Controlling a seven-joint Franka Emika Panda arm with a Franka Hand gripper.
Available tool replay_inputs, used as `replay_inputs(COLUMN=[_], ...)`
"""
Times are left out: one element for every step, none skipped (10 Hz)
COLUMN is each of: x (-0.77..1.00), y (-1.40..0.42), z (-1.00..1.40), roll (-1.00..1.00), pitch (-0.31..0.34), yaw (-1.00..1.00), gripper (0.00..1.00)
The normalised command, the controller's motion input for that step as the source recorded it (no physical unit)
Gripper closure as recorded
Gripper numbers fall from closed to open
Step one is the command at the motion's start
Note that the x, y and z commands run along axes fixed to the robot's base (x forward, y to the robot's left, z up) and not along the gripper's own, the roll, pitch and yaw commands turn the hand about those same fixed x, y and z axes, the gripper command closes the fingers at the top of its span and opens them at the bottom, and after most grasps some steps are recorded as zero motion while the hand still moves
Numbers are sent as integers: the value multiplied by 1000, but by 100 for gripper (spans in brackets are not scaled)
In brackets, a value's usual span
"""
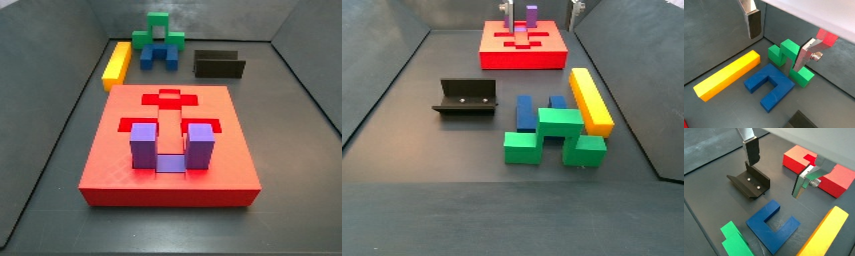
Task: Pick up the blue object. Move up. Place the blue object on the fixture. Regrasp the blue object. Move to above the board. Insert the blue object.
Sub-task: Pick up the blue object.
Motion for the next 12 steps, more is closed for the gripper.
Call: replay_inputs(x=[137,357,360,320,291,171,77,0,0,0,0,0], y=[-146,-400,-329,-226,-114,0,0,-26,-60,-69,-46,-37], z=[-220,-414,-477,-531,-549,-640,-851,-880,-894,-771,-666,-606], roll=[3,136,116,63,43,80,87,60,31,6,0,0], pitch=[0,34,0,-26,-69,-21,-11,-26,-36,-34,-20,-9], yaw=[26,0,0,20,29,51,109,77,40,34,31,23], gripper=[0,0,0,0,0,0,0,0,0,0,0,0])
